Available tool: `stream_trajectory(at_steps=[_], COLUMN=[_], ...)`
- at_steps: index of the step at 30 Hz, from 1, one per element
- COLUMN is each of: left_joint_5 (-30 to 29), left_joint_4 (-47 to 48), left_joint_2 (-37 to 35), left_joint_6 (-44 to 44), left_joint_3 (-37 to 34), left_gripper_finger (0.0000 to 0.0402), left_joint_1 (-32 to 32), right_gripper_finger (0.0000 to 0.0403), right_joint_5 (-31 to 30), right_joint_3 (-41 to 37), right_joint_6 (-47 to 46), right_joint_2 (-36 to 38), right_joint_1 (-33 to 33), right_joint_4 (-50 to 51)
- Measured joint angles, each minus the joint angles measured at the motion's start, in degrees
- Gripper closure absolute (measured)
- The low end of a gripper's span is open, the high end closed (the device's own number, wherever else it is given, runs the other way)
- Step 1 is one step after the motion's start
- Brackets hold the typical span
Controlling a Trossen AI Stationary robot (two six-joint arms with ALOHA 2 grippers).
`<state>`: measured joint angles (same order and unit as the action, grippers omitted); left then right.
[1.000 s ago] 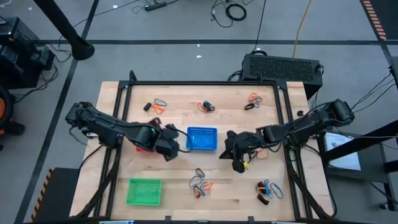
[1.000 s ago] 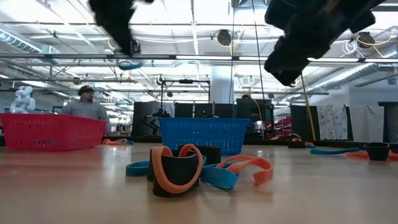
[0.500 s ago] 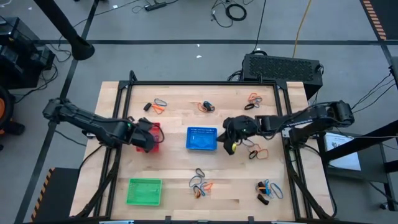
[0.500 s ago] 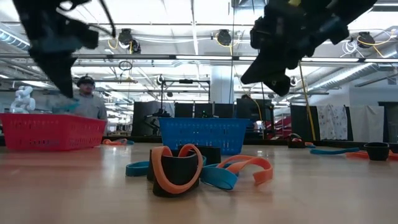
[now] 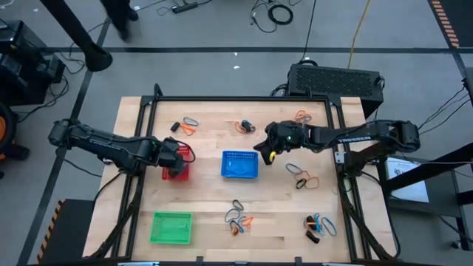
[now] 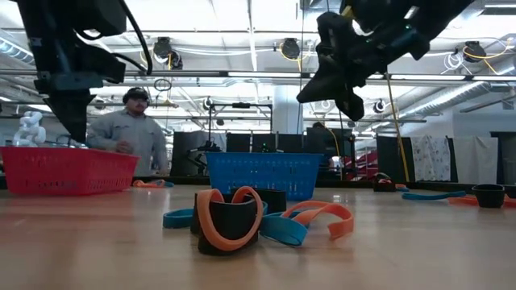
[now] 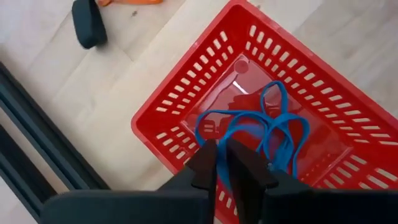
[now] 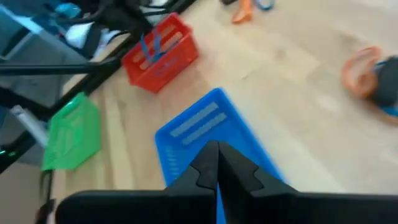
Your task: Sort rubber bands into baskets
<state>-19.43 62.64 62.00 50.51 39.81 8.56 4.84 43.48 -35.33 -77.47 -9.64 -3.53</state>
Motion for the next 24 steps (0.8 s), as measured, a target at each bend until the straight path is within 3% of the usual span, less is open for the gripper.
stream_trajectory(at_steps=[10, 19, 24], left_joint_5=[2.5, 2.5, -1.9], left_joint_4=[-0.6, 0.8, 0.6], left_joint_2=[0.0, 0.0, 0.0], left_joint_6=[0.0, -3.4, -4.7], left_joint_3=[1.6, 9.5, 12.3], left_gripper_finger=[0.0265, 0.0258, 0.0258], left_joint_1=[0.0, 0.0, 0.0], right_gripper_finger=[0.0403, 0.0403, 0.0403], right_joint_5=[3.1, 2.2, 2.1], right_joint_3=[5.0, 10.4, 10.5], right_joint_6=[6.1, 10.9, 13.8], right_joint_2=[0.0, 0.0, 0.0], right_joint_1=[-10.7, -22.0, -28.9], right_joint_4=[17.5, 39.5, 47.8])
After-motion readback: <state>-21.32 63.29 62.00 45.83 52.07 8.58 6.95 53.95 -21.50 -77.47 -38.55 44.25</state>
